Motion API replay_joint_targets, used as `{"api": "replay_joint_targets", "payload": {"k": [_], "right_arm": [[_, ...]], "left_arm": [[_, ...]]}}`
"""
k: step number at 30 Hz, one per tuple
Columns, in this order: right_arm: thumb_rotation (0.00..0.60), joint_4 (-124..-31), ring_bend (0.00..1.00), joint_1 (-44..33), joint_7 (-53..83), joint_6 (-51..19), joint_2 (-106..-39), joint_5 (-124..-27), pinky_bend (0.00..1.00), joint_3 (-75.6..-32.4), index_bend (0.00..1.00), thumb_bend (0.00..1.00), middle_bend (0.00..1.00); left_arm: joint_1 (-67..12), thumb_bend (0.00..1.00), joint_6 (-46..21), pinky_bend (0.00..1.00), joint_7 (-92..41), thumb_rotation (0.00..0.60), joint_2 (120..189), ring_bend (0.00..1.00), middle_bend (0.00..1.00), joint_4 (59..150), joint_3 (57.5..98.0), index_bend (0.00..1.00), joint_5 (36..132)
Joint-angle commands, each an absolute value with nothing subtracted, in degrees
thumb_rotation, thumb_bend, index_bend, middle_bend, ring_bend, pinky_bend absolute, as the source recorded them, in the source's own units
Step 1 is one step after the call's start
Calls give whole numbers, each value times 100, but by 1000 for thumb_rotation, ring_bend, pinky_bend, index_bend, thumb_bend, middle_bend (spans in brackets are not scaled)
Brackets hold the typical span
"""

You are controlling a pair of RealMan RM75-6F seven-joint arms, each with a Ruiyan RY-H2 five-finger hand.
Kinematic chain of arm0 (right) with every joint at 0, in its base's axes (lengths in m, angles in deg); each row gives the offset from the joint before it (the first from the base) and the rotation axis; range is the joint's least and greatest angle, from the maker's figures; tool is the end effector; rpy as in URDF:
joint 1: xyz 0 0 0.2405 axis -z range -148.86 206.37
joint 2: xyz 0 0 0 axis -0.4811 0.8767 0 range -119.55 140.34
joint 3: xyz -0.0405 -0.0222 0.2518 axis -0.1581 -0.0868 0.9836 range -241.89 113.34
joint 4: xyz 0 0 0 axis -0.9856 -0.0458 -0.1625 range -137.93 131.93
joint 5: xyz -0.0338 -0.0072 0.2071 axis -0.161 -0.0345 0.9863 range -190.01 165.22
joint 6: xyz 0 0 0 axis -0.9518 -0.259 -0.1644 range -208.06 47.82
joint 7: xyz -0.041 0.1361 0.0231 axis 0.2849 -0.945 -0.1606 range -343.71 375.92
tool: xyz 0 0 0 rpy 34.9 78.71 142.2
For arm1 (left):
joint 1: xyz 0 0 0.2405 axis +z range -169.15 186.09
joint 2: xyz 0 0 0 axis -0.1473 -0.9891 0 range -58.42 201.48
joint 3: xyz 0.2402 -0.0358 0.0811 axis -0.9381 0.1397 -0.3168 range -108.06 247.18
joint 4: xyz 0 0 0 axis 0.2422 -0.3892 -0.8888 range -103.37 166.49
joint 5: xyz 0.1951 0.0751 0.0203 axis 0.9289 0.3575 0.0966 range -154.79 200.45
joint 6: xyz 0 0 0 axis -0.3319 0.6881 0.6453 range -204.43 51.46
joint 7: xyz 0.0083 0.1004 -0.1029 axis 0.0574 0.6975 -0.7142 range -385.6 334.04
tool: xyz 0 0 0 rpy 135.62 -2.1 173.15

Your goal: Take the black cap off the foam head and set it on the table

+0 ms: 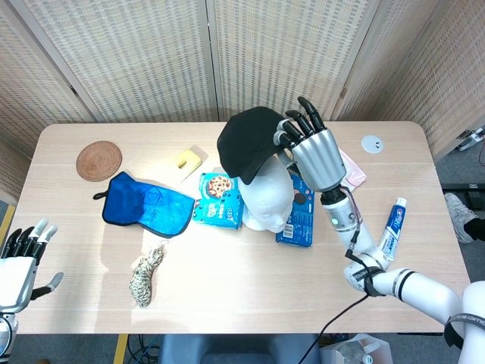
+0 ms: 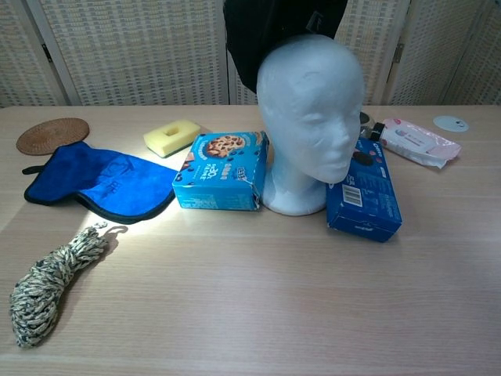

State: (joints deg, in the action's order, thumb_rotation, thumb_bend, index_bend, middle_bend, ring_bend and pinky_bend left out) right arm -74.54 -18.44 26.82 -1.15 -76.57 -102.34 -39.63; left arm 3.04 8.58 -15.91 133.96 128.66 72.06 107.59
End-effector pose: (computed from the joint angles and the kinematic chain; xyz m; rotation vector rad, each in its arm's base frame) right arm -0.0669 -0.3996 0.1125 1.4777 -0.1889 1.5036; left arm -0.2983 0.1815 0.1610 -1.4215 -0.8205 -0.8113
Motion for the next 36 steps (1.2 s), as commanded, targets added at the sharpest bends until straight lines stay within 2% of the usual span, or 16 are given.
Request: {"api": "replay_joint_targets", "payload": {"k": [1,14,24,36], "right_arm": [[600,-7429,268,-1873,2749,-57,-7551,-10181,137,-3902,781,470,454],[600,-7761,268,-1670,2819,201,-6798,-9852,137,-3692,781,470,454],[600,-8163,268,-1015,2769,334,-6209,-9699,136,-4079,781,470,454],[600,-7116,274,-910,2014,25,-6591,-9475,137,-4420,781,470,461]], "left_arm": [[298,202,847,15,-1589,600,13393,67,51,12870,7206,122,10756],[260,202,808,15,-1589,600,13403,67,51,12874,7238,122,10721],[277,203,819,15,-1616,600,13436,67,51,12838,7210,122,10740],[292,203,841,15,-1537,600,13454,67,51,12894,7175,122,10791]]}}
